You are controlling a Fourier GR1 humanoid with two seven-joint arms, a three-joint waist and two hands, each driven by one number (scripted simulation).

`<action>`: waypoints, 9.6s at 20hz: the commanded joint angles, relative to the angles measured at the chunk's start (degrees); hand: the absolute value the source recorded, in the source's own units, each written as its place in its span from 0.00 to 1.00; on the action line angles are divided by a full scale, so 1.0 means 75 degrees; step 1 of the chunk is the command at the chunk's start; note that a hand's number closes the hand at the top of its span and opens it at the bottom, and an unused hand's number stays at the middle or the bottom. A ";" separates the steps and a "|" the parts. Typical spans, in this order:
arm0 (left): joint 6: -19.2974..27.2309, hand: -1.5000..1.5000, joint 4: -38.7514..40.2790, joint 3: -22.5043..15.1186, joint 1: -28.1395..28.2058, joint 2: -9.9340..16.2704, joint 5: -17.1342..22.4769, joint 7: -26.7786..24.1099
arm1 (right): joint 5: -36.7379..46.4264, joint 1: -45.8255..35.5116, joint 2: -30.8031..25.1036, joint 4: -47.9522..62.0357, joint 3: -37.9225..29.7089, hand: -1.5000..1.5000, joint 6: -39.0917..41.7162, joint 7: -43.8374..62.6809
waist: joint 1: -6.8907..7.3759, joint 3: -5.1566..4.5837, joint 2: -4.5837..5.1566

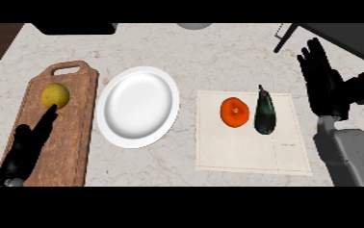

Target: Pick the eggplant from the placemat and place it in the tiered shelf

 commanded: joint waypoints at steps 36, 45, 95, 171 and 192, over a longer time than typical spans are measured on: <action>-0.0600 0.50 0.0206 0.0958 -0.0412 -0.0619 0.0852 -0.0761 | 0.5734 -0.5437 0.1414 0.6856 0.2682 0.00 0.2151 1.0065 | -0.0037 -0.0172 -0.0247; -0.0465 0.50 0.0493 0.1024 -0.0303 -0.1011 0.0730 -0.1133 | 0.5443 -0.5618 0.1364 0.7195 0.2750 0.00 0.3240 1.0174 | -0.0207 -0.0165 -0.0245; -0.1020 0.50 0.0114 0.1528 -0.0044 -0.1349 0.0192 -0.0854 | 0.7506 -0.3330 -0.0628 0.3432 0.3032 1.00 0.1439 0.5458 | 0.0031 -0.0136 -0.0165; -0.1937 0.50 0.0321 0.2510 -0.0435 -0.1913 -0.0596 -0.0644 | 0.9255 -0.6216 -0.3635 0.5745 -0.1486 0.00 0.1188 0.4118 | 0.0091 -0.0146 -0.0135; -0.1654 0.50 -0.0350 0.2521 -0.0119 -0.2171 -0.0893 -0.0184 | 0.6486 -0.6369 -0.4358 0.4753 -0.4093 0.00 0.0919 0.3285 | -0.0125 -0.0146 -0.0226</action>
